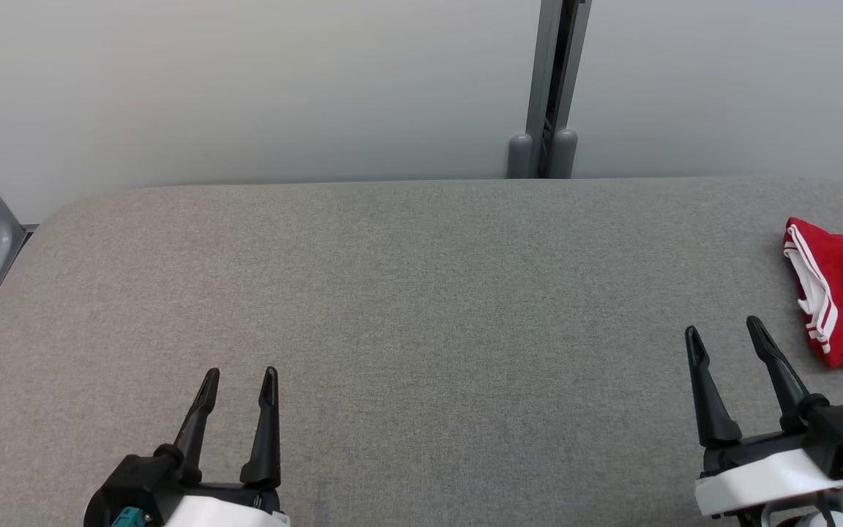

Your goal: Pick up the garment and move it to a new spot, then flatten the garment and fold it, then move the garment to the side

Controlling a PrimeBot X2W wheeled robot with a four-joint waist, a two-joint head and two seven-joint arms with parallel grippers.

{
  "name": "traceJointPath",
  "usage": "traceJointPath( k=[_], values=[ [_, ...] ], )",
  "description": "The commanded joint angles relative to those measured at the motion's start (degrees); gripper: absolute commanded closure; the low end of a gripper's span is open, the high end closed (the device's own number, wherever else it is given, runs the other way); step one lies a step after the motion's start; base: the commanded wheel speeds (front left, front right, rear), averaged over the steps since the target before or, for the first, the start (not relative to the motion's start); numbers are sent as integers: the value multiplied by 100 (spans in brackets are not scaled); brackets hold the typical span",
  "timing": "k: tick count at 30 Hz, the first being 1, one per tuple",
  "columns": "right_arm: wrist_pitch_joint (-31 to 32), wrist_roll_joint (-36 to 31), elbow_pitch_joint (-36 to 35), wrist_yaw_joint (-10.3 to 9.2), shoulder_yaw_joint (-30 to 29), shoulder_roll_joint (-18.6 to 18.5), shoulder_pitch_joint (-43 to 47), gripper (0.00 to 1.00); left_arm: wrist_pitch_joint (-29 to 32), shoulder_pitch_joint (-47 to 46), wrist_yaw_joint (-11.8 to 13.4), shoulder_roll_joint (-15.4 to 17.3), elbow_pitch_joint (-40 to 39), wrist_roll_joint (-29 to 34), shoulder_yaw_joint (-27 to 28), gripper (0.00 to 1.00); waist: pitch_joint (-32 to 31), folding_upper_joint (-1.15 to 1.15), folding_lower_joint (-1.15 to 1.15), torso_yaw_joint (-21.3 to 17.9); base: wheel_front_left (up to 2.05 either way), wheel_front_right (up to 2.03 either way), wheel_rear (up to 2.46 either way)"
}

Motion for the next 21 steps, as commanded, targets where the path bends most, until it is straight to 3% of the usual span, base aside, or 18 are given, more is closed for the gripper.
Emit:
traceJointPath(
  k=[1,10,11,15,21],
  values=[
    [-26,-3,25,-3,0,-14,-1,0,-6,11,-31,24,-3,-38,24,0,3,0,0,4,0,0,0],
    [-26,-3,32,-3,20,-19,3,0,-6,7,1,24,1,-267,76,0,22,0,0,23,0,0,0],
    [0,2,17,0,20,3,0,100,1,1,-19,-1,2,-257,53,100,23,0,0,23,0,0,0],
    [14,0,219,0,41,54,142,100,20,112,-16,-27,207,-269,24,100,25,0,0,23,0,0,0],
    [252,656,317,0,-153,62,69,100,153,-37,-65,-26,334,-866,32,100,30,0,0,-1,0,0,0]
  ],
)
